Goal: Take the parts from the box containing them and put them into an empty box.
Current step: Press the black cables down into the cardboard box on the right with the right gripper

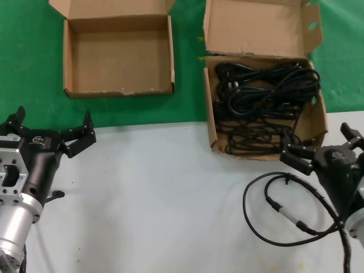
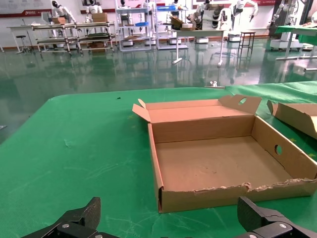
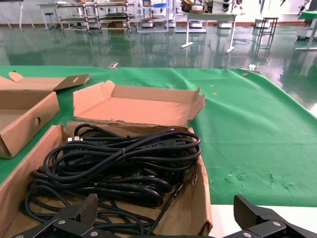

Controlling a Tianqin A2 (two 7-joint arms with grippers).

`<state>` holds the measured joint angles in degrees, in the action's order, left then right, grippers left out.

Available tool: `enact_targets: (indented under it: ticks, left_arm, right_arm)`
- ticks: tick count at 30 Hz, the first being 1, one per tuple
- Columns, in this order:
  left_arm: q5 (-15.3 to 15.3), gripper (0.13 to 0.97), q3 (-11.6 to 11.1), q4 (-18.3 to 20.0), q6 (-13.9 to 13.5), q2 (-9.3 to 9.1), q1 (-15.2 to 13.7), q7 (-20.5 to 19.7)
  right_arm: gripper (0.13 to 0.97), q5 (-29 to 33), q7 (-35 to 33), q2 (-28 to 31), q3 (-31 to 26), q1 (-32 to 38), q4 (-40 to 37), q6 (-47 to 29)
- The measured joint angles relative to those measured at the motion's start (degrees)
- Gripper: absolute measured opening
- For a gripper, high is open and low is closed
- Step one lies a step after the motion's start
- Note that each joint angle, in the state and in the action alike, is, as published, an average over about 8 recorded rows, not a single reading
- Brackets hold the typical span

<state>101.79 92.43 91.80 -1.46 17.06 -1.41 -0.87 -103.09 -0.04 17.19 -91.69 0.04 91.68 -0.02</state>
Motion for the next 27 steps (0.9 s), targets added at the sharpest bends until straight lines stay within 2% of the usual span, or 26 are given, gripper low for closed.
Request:
enact_targets:
  ticks: [27]
  left_arm:
    - [0.0,0.952,0.0,0.0,0.0,0.0,0.0,0.0]
  right_arm:
    - [0.966,0.0,0.0,0.0,0.0,0.0,0.0,0.0]
